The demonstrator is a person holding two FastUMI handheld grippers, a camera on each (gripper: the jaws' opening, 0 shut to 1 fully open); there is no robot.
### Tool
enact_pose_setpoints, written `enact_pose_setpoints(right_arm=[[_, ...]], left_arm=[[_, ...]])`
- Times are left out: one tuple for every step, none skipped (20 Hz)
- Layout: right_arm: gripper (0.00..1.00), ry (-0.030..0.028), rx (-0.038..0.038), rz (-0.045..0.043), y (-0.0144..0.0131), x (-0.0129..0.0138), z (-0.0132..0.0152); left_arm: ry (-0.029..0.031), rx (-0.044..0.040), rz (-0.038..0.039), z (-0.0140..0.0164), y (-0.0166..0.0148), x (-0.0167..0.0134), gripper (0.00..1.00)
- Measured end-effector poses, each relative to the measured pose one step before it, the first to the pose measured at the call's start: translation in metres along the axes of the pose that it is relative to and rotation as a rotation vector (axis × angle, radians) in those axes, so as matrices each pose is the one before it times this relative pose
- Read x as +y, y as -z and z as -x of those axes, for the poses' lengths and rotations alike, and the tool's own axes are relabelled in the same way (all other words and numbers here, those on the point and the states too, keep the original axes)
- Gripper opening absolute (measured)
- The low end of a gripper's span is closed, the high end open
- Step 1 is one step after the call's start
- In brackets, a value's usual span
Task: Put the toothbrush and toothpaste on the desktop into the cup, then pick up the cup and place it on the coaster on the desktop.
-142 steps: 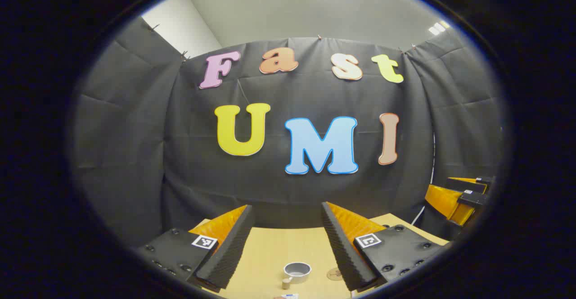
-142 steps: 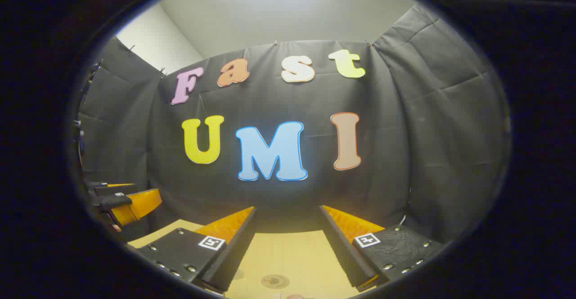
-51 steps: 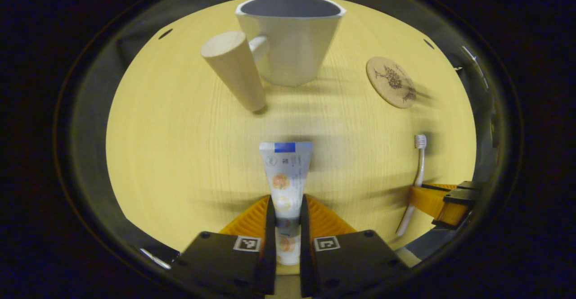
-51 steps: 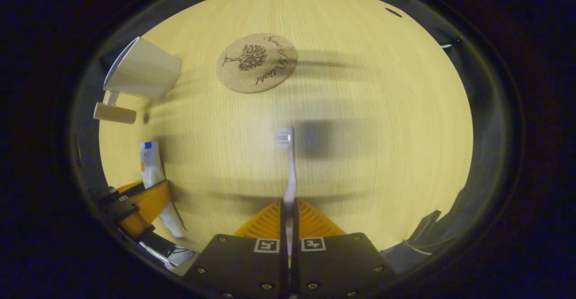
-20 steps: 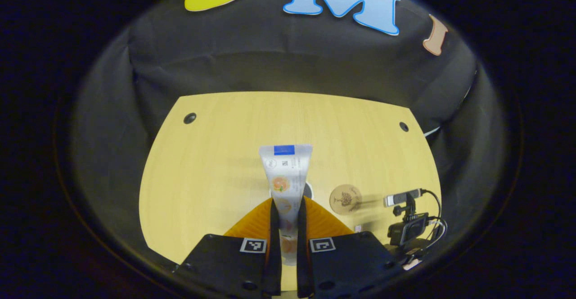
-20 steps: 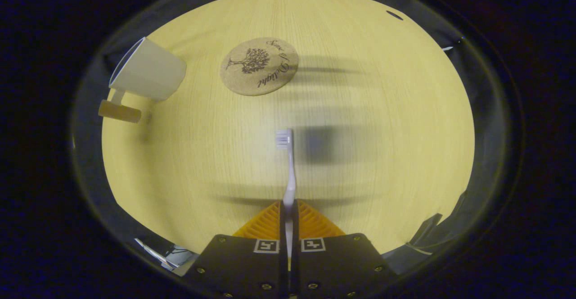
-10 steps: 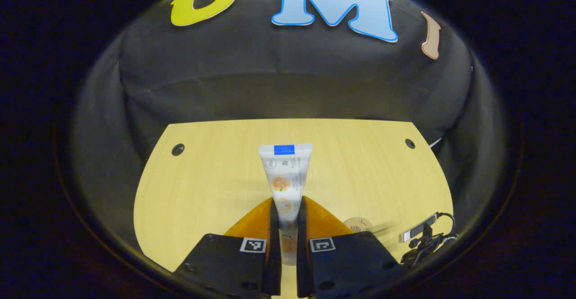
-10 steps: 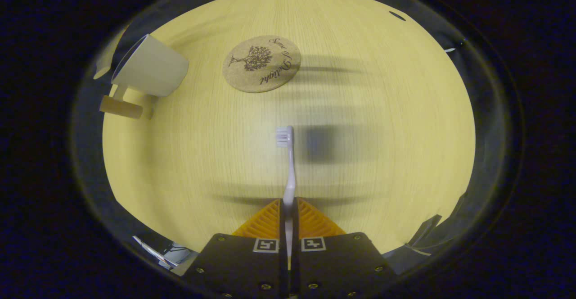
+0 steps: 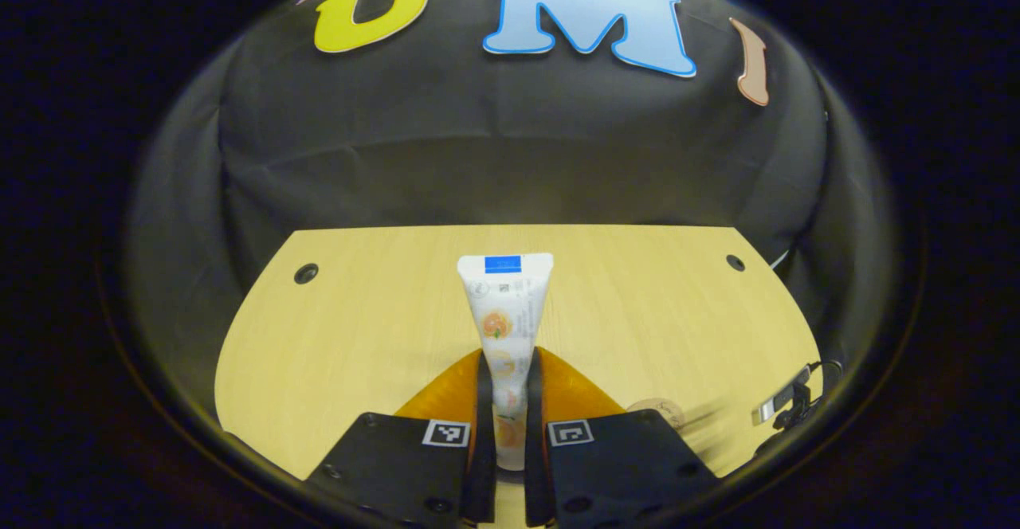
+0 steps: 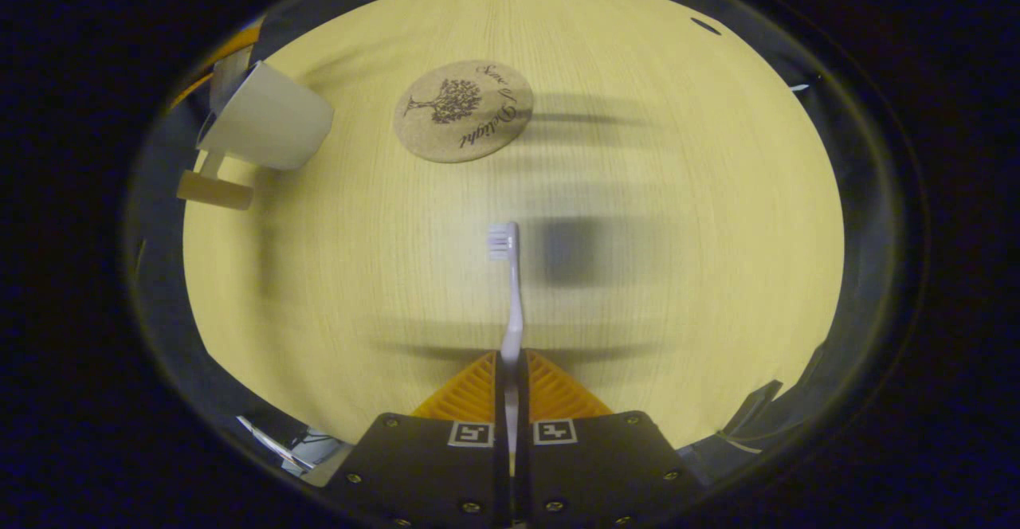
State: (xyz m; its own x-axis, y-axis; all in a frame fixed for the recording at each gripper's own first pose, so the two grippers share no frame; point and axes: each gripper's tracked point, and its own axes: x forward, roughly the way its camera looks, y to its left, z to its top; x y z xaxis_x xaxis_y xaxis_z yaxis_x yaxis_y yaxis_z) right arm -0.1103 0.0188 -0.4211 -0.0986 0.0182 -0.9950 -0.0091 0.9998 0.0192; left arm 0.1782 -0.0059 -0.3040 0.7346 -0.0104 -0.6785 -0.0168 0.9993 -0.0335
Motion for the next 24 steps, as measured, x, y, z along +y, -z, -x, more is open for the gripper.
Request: enact_pose_setpoints(right_arm=[[0.04, -0.001, 0.00105, -0.00021, 0.00035, 0.00025, -0.00006], [0.04, -0.00115, 0.00121, -0.0004, -0.00047, -0.00029, 0.00037], [0.04, -0.00108, 0.00128, 0.00031, 0.00027, 0.00011, -0.00068], [0.04, -0.00098, 0.00014, -0.0006, -0.00039, -0.00009, 0.00044], [0.04, -0.00033, -0.00028, -0.00031, 0.0003, 0.00002, -0.00009], [0.04, 0.00095, -0.0018, -0.00057, 0.00081, 0.00006, 0.00022], [0.04, -0.00074, -0.00025, 0.00148, -0.00082, 0.00011, -0.00118], [0.04, 0.00179, -0.0032, -0.00033, -0.00046, -0.00007, 0.00055], [0.04, 0.00019, -0.00081, 0.00189, 0.00076, -0.00028, 0.00066], [0.04, -0.00011, -0.00368, 0.00056, -0.00038, 0.00008, 0.00084], [0.04, 0.00183, -0.00162, 0.00063, 0.00014, 0.00035, -0.00205], [0.04, 0.00063, -0.00243, 0.00021, -0.0002, -0.00025, -0.00065], [0.04, 0.00066, -0.00538, -0.00035, -0.00089, -0.00013, 0.0012], [0.04, 0.00075, -0.00807, -0.00266, -0.0008, 0.0002, -0.00025], [0.04, 0.00088, -0.0061, -0.00274, -0.00014, -0.00007, 0.00079], [0.04, -0.00184, -0.00534, -0.00798, -0.00019, -0.00015, 0.0005], [0.04, -0.00355, -0.00757, -0.01438, -0.00009, 0.0002, -0.00079], [0.03, -0.00406, -0.00101, -0.02238, 0.00048, -0.00047, 0.00095], [0.03, -0.00387, -0.00183, -0.02819, -0.0001, -0.00038, -0.00046], [0.02, -0.00421, -0.00145, -0.02382, -0.00031, -0.00014, 0.00125], [0.02, -0.00484, -0.00806, -0.0142, -0.0018, -0.00046, 0.0018], [0.02, -0.00693, -0.01186, -0.01131, -0.0038, 0.00103, 0.00391], [0.02, -0.01113, -0.02033, -0.01531, -0.00593, 0.0031, 0.0058], [0.02, -0.01583, -0.02881, -0.01269, -0.0087, 0.00465, 0.00747]], left_arm=[[-0.00091, -0.00724, -0.00015, 0.00043, 0.00094, -0.00011, 0.24], [0.00273, -0.00099, 0.0027, 0.00083, 0.00224, 0.00071, 0.29], [0.01502, -0.00408, 0.0021, 0.00038, -0.00081, -0.00186, 0.29], [0.00269, 0.00142, -0.00002, 0.00424, 0.00044, -0.00047, 0.4], [-0.00249, -0.00284, -0.0028, 0.00167, -0.00151, 0.00274, 0.51], [-0.00762, -0.01209, -0.00145, 0.0033, -0.00416, 0.0012, 0.63], [-0.00619, -0.0131, -0.0037, 0.00054, -0.00315, 0.00098, 0.74], [-0.00579, -0.01344, -0.00819, 0.00213, -0.00311, 0.0002, 0.81], [-0.00627, -0.01234, -0.01133, 0.00393, -0.00367, 0.00027, 0.82], [-0.00075, -0.01233, -0.01291, 0.0037, -0.00504, -0.0006, 0.82], [0.00105, -0.01468, -0.01221, 0.0036, -0.00679, 0.00005, 0.82], [0.00117, -0.01397, -0.01131, 0.00336, -0.00549, -0.00071, 0.82], [0.00078, -0.01396, -0.00854, 0.00407, -0.00388, -0.00138, 0.82], [0.00082, -0.00967, -0.00626, 0.00376, -0.00373, -0.00038, 0.8], [0.00295, -0.00951, -0.00282, 0.00501, -0.00225, 0.00008, 0.8], [0.00213, -0.00739, 0.00073, 0.00509, -0.00314, 0.00008, 0.8], [0.00347, -0.0105, 0.00407, 0.00545, -0.00106, 0.00178, 0.8], [0.00594, -0.01028, 0.00389, 0.0059, -0.00085, 0.00158, 0.8], [0.00148, -0.01103, 0.00037, 0.00728, 0.00095, 0.00439, 0.8], [-0.00099, -0.00525, -0.00084, 0.00685, 0.00016, 0.00541, 0.8], [-0.00326, -0.00508, 0.00215, 0.00978, -0.00085, 0.00345, 0.8], [-0.00465, -0.00298, 0.00449, 0.00922, -0.0017, 0.00349, 0.8], [-0.00675, -0.00301, 0.00809, 0.00528, 0.00056, 0.00531, 0.81], [-0.00809, -0.0014, 0.01036, 0.00571, 0.00166, 0.00719, 0.81]])
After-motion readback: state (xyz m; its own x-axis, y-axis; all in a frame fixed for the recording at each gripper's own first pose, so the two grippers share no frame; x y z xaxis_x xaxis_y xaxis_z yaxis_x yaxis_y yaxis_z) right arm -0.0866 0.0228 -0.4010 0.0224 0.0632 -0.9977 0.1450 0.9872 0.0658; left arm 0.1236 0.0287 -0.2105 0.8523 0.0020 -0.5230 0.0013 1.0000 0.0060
